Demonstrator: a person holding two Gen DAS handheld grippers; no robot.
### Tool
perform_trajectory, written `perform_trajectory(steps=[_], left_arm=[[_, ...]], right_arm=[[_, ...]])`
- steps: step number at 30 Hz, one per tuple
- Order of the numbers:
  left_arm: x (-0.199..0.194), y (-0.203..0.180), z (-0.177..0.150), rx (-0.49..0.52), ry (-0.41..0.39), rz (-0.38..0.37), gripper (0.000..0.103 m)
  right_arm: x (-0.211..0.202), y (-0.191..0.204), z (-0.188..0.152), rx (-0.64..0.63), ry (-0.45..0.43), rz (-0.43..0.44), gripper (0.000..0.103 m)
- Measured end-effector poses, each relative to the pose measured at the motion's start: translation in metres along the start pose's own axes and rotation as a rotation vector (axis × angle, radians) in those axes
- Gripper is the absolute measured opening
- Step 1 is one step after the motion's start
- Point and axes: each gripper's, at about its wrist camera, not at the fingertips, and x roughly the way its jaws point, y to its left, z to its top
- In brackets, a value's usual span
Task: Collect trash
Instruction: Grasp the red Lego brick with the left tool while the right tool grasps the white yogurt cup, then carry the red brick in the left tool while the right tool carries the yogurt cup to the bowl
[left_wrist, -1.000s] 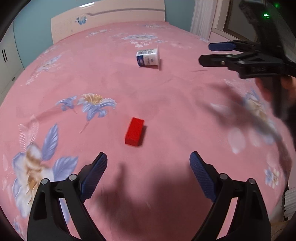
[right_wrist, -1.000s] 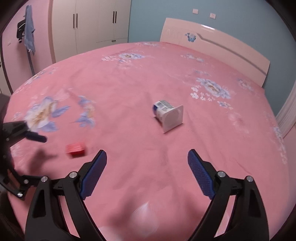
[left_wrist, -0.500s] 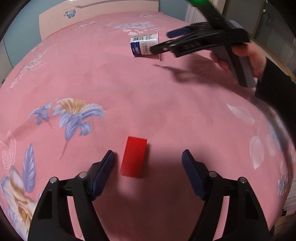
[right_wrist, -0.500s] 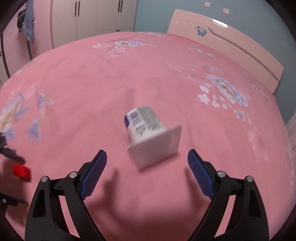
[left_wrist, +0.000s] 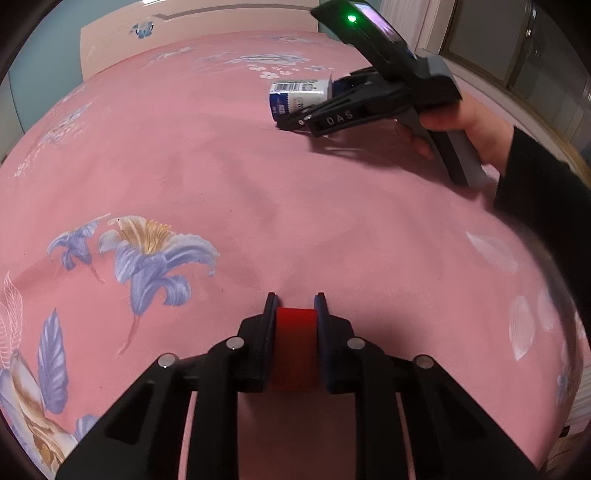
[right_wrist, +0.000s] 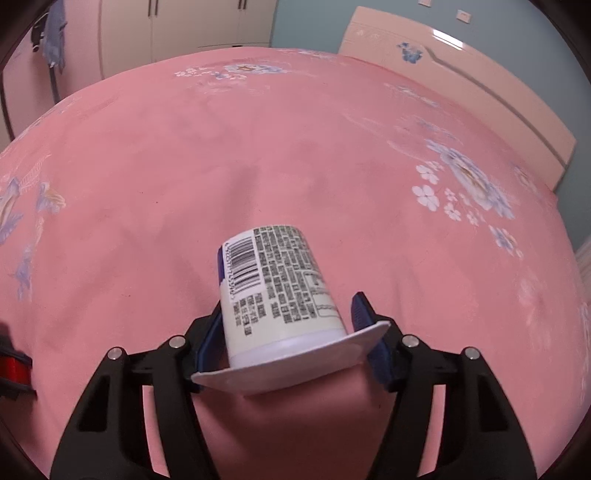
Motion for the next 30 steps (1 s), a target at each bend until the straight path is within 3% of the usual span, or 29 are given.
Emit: perform_trajectory(steps=[7, 10, 15, 22, 30], left_arm=[[-0.016, 0.0, -0.011, -0.002, -0.001, 0.05, 0.022], [-0.042, 0.002, -0.021, -0.036, -0.006, 0.068, 0.022], [-0.104, -0.005, -0.028, -0.057, -0.047, 0.142, 0.022], [-0.204, -0.044, -0.027, -0.012, -0.134, 0.24, 0.022], [-0.295, -0.081, -0.04, -0.032, -0.234, 0.248, 0.022]], right_arm=[[-0.055, 0.024, -0.005, 0.075, -0.046, -0.045, 0.064], [-0.094, 0.038, -0.003, 0.112, -0.071, -0.055, 0.064], [-0.173, 0.062, -0.008, 0.171, -0.105, -0.058, 0.064], [-0.29, 0.103, -0.029, 0.221, -0.139, -0.084, 0.064], [-0.404, 0.152, -0.06, 0.227, -0.194, -0.126, 0.064]])
